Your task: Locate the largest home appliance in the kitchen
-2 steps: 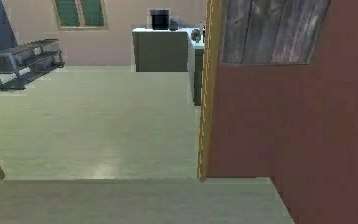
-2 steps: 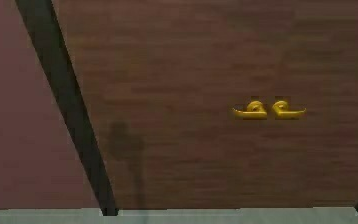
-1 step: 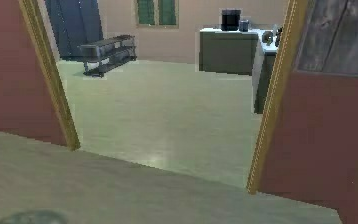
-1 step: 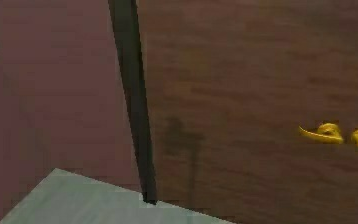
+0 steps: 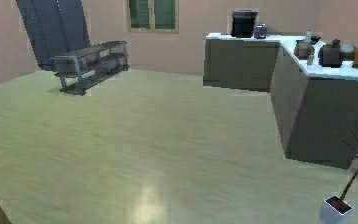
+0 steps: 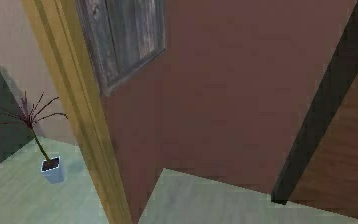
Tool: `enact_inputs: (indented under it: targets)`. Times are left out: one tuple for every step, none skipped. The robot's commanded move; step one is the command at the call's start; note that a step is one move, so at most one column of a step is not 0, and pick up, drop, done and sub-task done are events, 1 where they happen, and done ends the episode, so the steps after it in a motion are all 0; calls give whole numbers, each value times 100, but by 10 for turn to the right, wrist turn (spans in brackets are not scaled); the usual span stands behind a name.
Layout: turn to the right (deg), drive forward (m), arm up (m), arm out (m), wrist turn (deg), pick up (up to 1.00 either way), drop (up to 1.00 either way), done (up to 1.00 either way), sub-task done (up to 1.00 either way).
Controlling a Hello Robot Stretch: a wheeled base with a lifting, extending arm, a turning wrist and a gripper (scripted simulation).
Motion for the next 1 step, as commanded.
enact_inputs:
  targets:
    - [-30, 0, 0, 0, 0, 0, 0, 0, 0]
